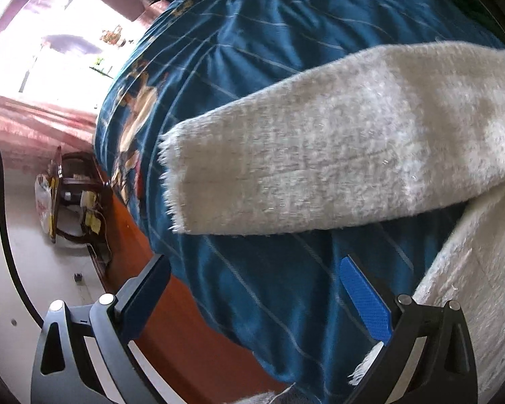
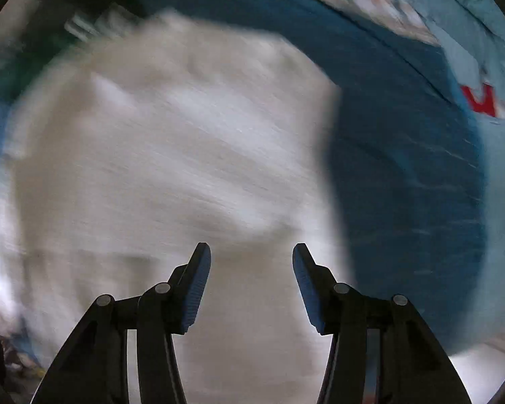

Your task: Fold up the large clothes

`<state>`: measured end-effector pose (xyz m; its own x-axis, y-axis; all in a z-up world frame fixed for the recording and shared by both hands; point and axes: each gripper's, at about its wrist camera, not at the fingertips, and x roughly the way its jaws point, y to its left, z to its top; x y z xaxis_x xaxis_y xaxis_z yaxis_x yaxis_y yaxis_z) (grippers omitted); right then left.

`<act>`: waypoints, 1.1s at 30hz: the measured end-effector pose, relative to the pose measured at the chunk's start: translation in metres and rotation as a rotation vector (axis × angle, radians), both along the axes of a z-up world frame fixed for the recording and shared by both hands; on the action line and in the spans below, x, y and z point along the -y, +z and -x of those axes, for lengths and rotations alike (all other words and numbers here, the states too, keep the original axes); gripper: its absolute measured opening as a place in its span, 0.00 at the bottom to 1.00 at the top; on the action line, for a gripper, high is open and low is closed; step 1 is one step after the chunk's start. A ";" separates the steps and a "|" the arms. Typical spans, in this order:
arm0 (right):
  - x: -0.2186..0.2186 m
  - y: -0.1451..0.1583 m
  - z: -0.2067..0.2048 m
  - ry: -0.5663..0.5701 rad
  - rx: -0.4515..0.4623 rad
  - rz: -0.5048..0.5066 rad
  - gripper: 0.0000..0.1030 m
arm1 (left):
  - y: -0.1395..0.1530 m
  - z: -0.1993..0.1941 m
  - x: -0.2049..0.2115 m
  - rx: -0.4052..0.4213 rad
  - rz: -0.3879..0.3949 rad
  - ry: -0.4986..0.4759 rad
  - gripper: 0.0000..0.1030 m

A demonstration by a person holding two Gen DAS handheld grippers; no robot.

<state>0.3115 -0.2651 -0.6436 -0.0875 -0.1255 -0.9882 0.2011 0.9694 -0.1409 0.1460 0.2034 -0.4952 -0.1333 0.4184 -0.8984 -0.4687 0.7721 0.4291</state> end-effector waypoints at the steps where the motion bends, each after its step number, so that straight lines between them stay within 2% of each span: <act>1: 0.010 -0.016 0.004 0.012 -0.029 -0.001 0.52 | -0.001 -0.001 0.002 0.004 0.000 -0.005 1.00; 3: 0.019 -0.045 0.010 0.061 -0.053 -0.019 0.50 | -0.003 -0.003 0.006 0.013 0.002 -0.002 1.00; 5: 0.030 -0.060 0.009 0.071 0.001 0.064 0.46 | -0.007 -0.002 0.009 0.012 0.008 0.013 1.00; 6: 0.039 -0.065 0.007 0.039 0.029 0.116 0.46 | -0.008 -0.003 0.014 0.004 0.005 0.023 1.00; 7: 0.057 -0.068 0.009 -0.044 0.057 0.122 0.46 | -0.008 -0.001 0.015 -0.001 0.001 0.034 1.00; 9: 0.088 -0.074 0.018 -0.204 0.068 0.049 0.46 | -0.010 0.005 0.012 -0.006 -0.004 0.063 1.00; 10: 0.093 -0.076 0.023 -0.239 0.060 0.045 0.46 | -0.010 0.007 0.010 -0.009 -0.004 0.074 1.00; 12: 0.091 -0.075 0.031 -0.240 0.038 0.044 0.46 | -0.011 0.013 0.002 -0.012 0.005 0.111 1.00; 13: 0.074 -0.070 0.035 -0.224 0.031 0.060 0.46 | -0.011 0.016 -0.002 -0.007 0.019 0.130 1.00; 16: 0.029 -0.042 0.043 -0.159 0.054 0.074 0.48 | -0.015 0.027 -0.026 0.051 0.136 0.244 1.00; 17: 0.014 -0.035 0.045 -0.158 0.078 0.050 0.48 | -0.017 0.033 -0.037 0.095 0.200 0.306 1.00; 18: 0.010 -0.013 0.049 -0.153 0.105 -0.010 0.48 | -0.020 0.039 -0.049 0.140 0.256 0.372 0.99; 21: -0.038 -0.006 0.036 -0.127 0.149 -0.150 0.48 | -0.032 0.060 -0.084 0.295 0.405 0.584 0.99; 22: -0.042 -0.006 0.036 -0.117 0.158 -0.206 0.48 | -0.038 0.066 -0.095 0.347 0.442 0.643 0.99; 25: -0.078 -0.033 0.026 -0.114 0.132 -0.354 0.48 | -0.052 0.075 -0.121 0.469 0.492 0.751 0.95; 27: -0.106 -0.045 0.017 -0.122 0.132 -0.443 0.48 | -0.059 0.075 -0.139 0.530 0.465 0.791 0.94; 28: -0.124 -0.049 0.011 -0.110 0.140 -0.478 0.48 | -0.061 0.073 -0.149 0.555 0.423 0.804 0.93; 30: -0.157 -0.052 -0.004 -0.082 0.165 -0.533 0.48 | -0.062 0.068 -0.166 0.560 0.329 0.812 0.75; 31: -0.171 -0.052 -0.013 -0.068 0.170 -0.552 0.48 | -0.062 0.064 -0.175 0.560 0.294 0.817 0.70; 33: -0.195 -0.058 -0.029 -0.042 0.171 -0.600 0.48 | -0.059 0.054 -0.189 0.568 0.236 0.806 0.40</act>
